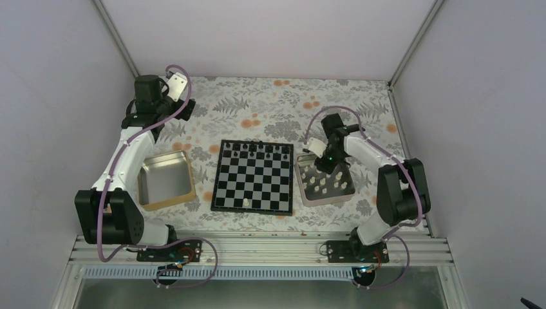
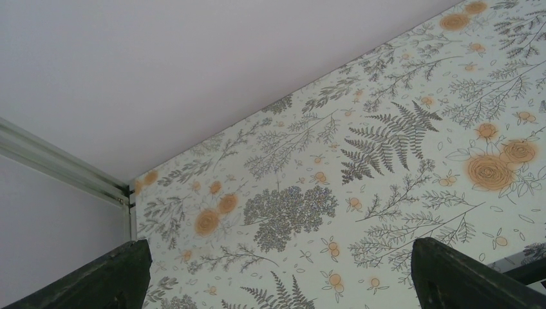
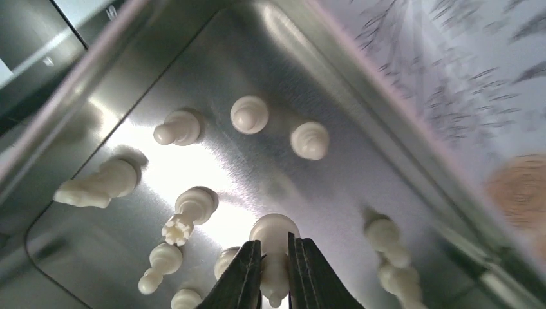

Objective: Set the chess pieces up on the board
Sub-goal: Pick up the chess piece from the storage box, then place the chess piece on the chessboard.

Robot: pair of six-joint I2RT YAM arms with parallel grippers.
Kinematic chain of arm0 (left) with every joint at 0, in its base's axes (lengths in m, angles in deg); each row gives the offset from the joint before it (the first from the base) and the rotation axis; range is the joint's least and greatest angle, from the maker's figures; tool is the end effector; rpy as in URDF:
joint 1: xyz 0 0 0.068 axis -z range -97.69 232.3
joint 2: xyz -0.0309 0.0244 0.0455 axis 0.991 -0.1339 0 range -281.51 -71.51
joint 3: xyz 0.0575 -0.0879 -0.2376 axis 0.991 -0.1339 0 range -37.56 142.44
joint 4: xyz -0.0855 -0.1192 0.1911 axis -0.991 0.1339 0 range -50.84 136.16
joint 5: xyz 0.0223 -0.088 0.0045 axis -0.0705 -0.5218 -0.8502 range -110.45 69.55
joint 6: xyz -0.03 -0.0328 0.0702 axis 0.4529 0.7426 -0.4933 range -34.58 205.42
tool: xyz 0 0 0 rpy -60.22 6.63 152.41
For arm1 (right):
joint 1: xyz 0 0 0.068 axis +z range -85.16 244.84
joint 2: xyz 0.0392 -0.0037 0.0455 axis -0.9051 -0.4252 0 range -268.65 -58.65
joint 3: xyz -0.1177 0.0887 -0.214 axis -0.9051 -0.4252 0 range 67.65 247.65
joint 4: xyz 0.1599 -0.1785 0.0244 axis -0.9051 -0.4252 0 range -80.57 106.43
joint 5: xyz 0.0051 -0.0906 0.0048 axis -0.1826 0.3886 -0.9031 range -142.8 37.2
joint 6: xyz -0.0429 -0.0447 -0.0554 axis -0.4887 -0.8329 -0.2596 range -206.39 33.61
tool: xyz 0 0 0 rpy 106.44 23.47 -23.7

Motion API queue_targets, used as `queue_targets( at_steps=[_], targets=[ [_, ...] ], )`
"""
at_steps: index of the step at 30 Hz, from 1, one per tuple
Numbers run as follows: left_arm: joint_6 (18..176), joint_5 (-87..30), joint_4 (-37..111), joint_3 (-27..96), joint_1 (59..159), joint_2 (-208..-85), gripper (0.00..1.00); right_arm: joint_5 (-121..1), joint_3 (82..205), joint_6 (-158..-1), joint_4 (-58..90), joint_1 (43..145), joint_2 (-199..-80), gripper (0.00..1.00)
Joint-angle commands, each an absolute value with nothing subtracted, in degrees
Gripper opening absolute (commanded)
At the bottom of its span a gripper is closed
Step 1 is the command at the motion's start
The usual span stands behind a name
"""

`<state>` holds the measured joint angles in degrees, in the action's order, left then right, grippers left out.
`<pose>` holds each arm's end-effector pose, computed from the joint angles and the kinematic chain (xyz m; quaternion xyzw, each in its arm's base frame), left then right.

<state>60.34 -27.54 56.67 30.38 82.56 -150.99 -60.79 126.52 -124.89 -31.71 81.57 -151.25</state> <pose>0.3323 -0.0104 0.3032 0.2192 0.8324 0.0568 0.5059 0.2563 0.0876 0.1456 -0.4657 0.8794 0.0549 0.0826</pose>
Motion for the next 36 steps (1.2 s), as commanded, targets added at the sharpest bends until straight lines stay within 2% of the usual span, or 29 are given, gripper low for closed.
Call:
queue_targets(
  at_steps=[1,6,13,26,36],
  targets=[
    [59.58,-27.91,56.29,31.63,82.84,-149.83,1.0,-59.43,133.13,-125.32,-37.76,81.29,-147.28,0.08],
    [59.58,-28.09,56.38,31.61,82.84,-149.65,1.0,-58.62,141.41,-125.03,-43.87,85.05,-146.28,0.08],
    [59.67,-27.56,56.37,31.43,82.88,-149.57,1.0,-59.23,148.11,-122.46,-46.15,97.75,-149.66,0.08],
    [59.76,-27.3,55.83,30.81,82.88,-149.31,1.0,-67.11,140.9,-119.63,-36.2,115.55,-156.89,0.08],
    [59.67,-26.96,55.39,29.97,82.83,-149.03,1.0,-69.27,138.64,-120.19,-33.84,120.43,-161.87,0.08]
  ],
)
